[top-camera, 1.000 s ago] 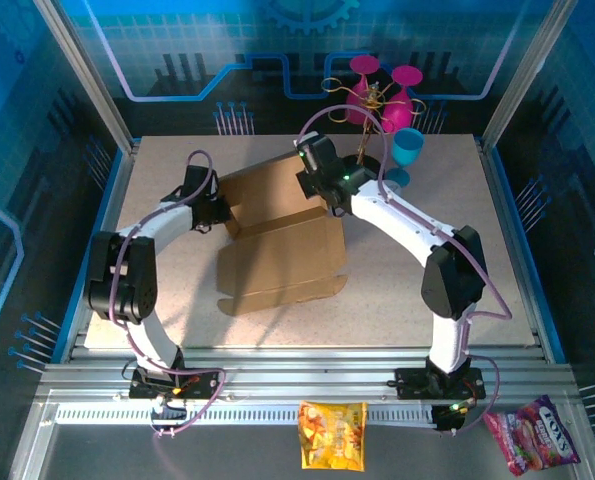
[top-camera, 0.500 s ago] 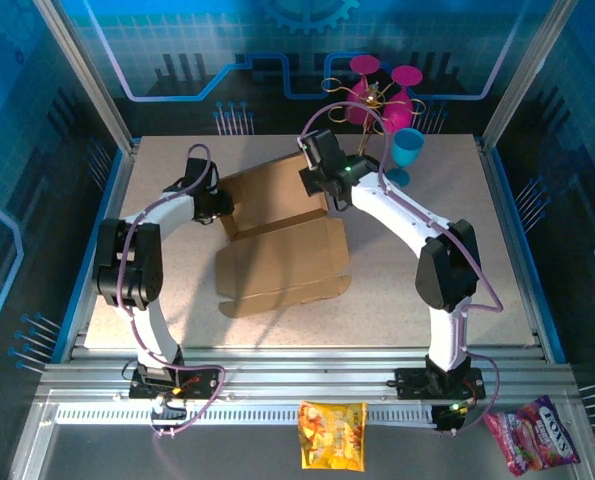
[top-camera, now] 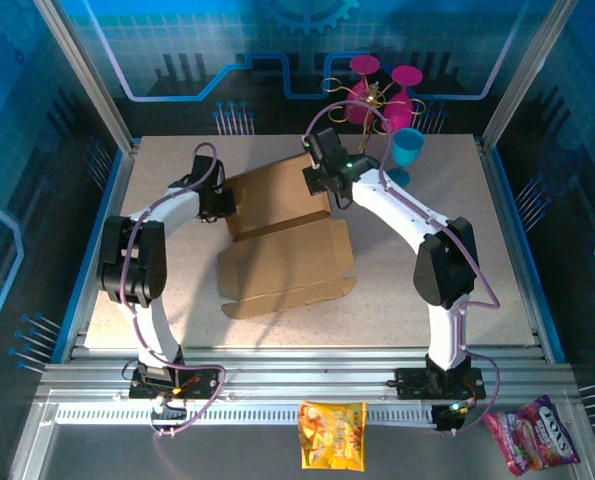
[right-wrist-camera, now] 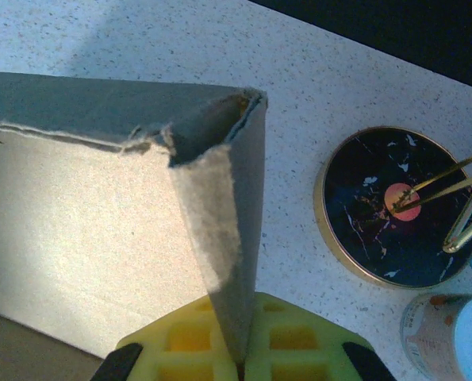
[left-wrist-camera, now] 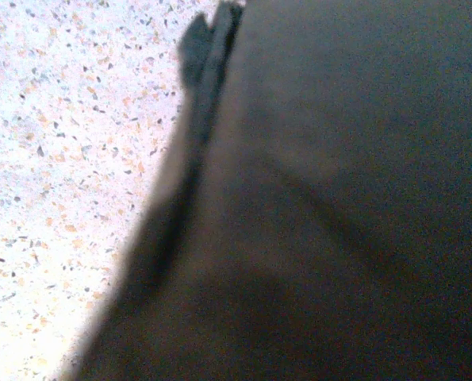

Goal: Fold the paper box

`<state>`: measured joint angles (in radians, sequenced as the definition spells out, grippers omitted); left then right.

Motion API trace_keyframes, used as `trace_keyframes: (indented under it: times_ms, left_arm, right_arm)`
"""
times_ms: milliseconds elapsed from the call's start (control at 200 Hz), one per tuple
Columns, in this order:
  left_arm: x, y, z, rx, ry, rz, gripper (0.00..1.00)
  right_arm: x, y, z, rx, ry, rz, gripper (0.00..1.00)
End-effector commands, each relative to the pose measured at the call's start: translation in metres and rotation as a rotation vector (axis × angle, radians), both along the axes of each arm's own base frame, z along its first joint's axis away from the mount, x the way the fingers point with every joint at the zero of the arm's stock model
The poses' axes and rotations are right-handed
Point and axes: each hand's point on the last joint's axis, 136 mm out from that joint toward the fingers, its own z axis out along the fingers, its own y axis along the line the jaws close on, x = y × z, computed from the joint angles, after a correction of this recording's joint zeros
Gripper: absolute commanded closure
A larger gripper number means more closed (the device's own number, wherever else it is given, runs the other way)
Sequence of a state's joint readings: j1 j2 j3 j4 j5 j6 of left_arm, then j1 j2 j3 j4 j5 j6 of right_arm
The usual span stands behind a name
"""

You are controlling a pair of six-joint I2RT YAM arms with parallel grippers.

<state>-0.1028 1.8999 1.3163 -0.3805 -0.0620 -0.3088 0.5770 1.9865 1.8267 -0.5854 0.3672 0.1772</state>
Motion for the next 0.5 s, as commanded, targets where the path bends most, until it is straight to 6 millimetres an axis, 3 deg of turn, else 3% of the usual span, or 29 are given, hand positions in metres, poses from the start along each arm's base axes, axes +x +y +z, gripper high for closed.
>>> trace_keyframes:
  times_ms: [0, 165, 255, 290, 495]
  left_arm:
    - [-0.017, 0.007, -0.017, 0.148, 0.123, -0.012, 1.00]
    - [-0.014, -0.003, -0.010, 0.117, 0.086, -0.023, 1.00]
    - [-0.013, -0.014, -0.004, 0.056, 0.061, -0.058, 0.71]
    - [-0.013, -0.018, -0.002, 0.035, 0.052, -0.064, 0.65]
    - [-0.022, -0.031, 0.007, -0.053, 0.029, -0.070, 0.56]
  right_arm:
    - [0.001, 0.019, 0.019, 0.068, -0.034, 0.028, 1.00]
    - [-0.001, 0.021, 0.016, 0.072, -0.027, 0.029, 1.00]
    - [-0.001, 0.020, 0.015, 0.071, -0.027, 0.027, 1.00]
    - [-0.001, 0.020, 0.015, 0.070, -0.026, 0.026, 1.00]
    - [-0.002, 0.016, 0.011, 0.064, -0.020, 0.017, 1.00]
